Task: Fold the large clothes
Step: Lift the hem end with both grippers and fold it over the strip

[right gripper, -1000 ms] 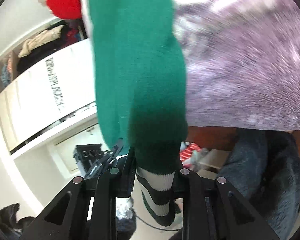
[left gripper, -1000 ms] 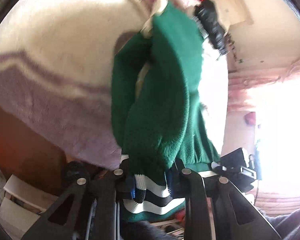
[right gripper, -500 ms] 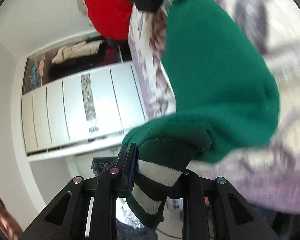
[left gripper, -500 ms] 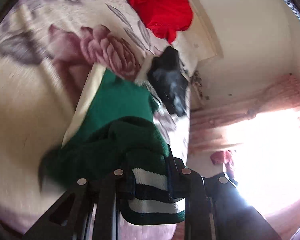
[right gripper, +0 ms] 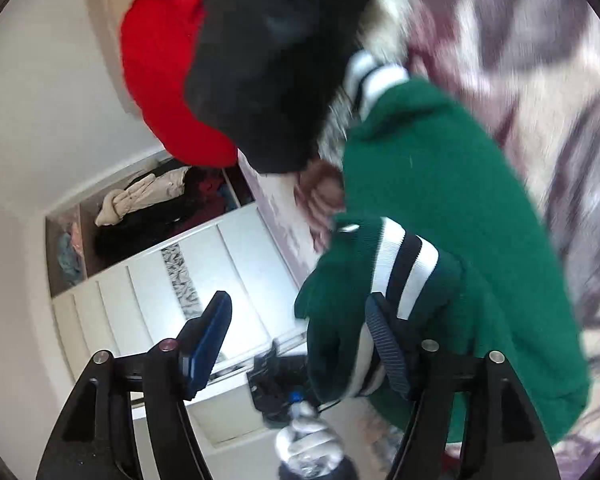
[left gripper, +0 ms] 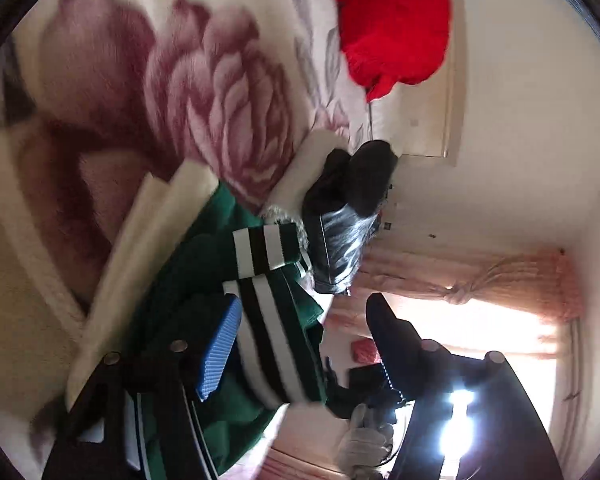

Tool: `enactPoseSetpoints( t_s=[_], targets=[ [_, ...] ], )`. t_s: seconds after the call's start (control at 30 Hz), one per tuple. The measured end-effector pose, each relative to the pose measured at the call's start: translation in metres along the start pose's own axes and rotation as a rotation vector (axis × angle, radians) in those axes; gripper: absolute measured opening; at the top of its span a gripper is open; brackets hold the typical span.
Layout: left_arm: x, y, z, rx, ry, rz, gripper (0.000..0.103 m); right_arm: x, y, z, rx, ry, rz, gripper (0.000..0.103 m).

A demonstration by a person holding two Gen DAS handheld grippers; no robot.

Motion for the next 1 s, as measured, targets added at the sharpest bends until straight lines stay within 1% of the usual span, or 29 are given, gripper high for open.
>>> enactPoseSetpoints(
  t_s=[0.03, 0.07, 0.1, 0.17, 0.23, 0.27, 0.3, 0.33, 0.4, 0.43, 0.47, 0.5, 0.53, 0.57, 0.6, 0.63, 0.67, 0.73, 0.8, 0.87, 0.9, 1.0],
  targets=[
    [0.011, -0.004, -0.006, -0.065, 0.034, -0.026, 0.063, 0.007, 0.000, 0.005, 0.056, -0.046, -0.002, 0.075],
    [0.016, -0.007, -0.012, -0.131, 0.069, -0.038, 0.063, 0.013, -0.002, 0.006, 0.103, -0.096, -0.001, 0.076],
    [0.018, -0.013, -0.019, -0.217, 0.113, -0.038, 0.063, 0.018, -0.006, 0.007, 0.164, -0.165, 0.004, 0.076],
    [0.009, -0.023, -0.026, -0.396, 0.253, -0.023, 0.063, 0.026, -0.017, 0.003, 0.284, -0.318, 0.032, 0.076],
    [-0.015, -0.037, -0.032, -0.577, 0.350, 0.031, 0.063, 0.030, -0.023, -0.007, 0.362, -0.435, 0.037, 0.076],
    [-0.030, -0.042, -0.029, -0.638, 0.388, 0.065, 0.063, 0.030, -0.027, -0.012, 0.396, -0.465, 0.046, 0.076],
    [-0.047, -0.048, -0.026, -0.689, 0.435, 0.101, 0.063, 0.031, -0.028, -0.017, 0.418, -0.478, 0.057, 0.076],
    [-0.064, -0.053, -0.020, -0.736, 0.500, 0.124, 0.063, 0.028, -0.029, -0.020, 0.430, -0.475, 0.070, 0.076],
    [-0.084, -0.057, -0.010, -0.797, 0.603, 0.129, 0.063, 0.017, -0.035, -0.033, 0.453, -0.487, 0.108, 0.075],
    [-0.090, -0.055, -0.005, -0.801, 0.640, 0.121, 0.063, 0.007, -0.033, -0.038, 0.464, -0.503, 0.127, 0.074],
    [-0.094, -0.050, -0.001, -0.789, 0.671, 0.107, 0.063, -0.004, -0.031, -0.044, 0.483, -0.522, 0.148, 0.060],
    [-0.093, -0.040, 0.003, -0.766, 0.704, 0.074, 0.062, -0.013, -0.029, -0.048, 0.510, -0.552, 0.162, 0.037],
    [-0.088, -0.026, 0.007, -0.731, 0.737, 0.017, 0.063, -0.018, -0.026, -0.051, 0.542, -0.615, 0.159, 0.028],
    [-0.080, -0.012, 0.013, -0.666, 0.746, -0.021, 0.063, -0.020, -0.019, -0.052, 0.552, -0.646, 0.135, 0.023],
    [-0.070, 0.001, 0.018, -0.576, 0.717, -0.045, 0.063, -0.018, -0.008, -0.057, 0.515, -0.651, 0.105, 0.021],
    [-0.060, 0.012, 0.024, -0.466, 0.668, -0.059, 0.062, -0.014, 0.000, -0.062, 0.464, -0.661, 0.081, 0.020],
    [-0.055, 0.015, 0.024, -0.423, 0.632, -0.065, 0.062, -0.009, 0.007, -0.070, 0.403, -0.661, 0.067, 0.020],
    [-0.044, 0.014, 0.016, -0.384, 0.549, -0.071, 0.061, -0.007, 0.008, -0.073, 0.374, -0.649, 0.081, 0.020],
    [-0.040, 0.003, 0.003, -0.404, 0.472, -0.046, 0.063, -0.004, 0.004, -0.067, 0.401, -0.640, 0.107, 0.022],
    [-0.043, -0.008, -0.007, -0.459, 0.463, -0.019, 0.063, 0.002, -0.001, -0.059, 0.431, -0.624, 0.133, 0.023],
    [-0.048, -0.013, -0.009, -0.500, 0.481, -0.008, 0.063, 0.006, -0.004, -0.054, 0.459, -0.626, 0.142, 0.023],
    [-0.064, -0.016, -0.011, -0.651, 0.595, -0.020, 0.062, 0.013, -0.007, -0.041, 0.555, -0.651, 0.152, 0.025]
  ],
)
Point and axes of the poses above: each gripper's, at about its wrist camera, not at the fingertips, and x roughly against the way its jaws point, z to its left, y to its top, the point moved 7 cm from there along -x, roughly the way its jaws point, and after that the axes turned 6 degrees about y, right-handed, at the moved point
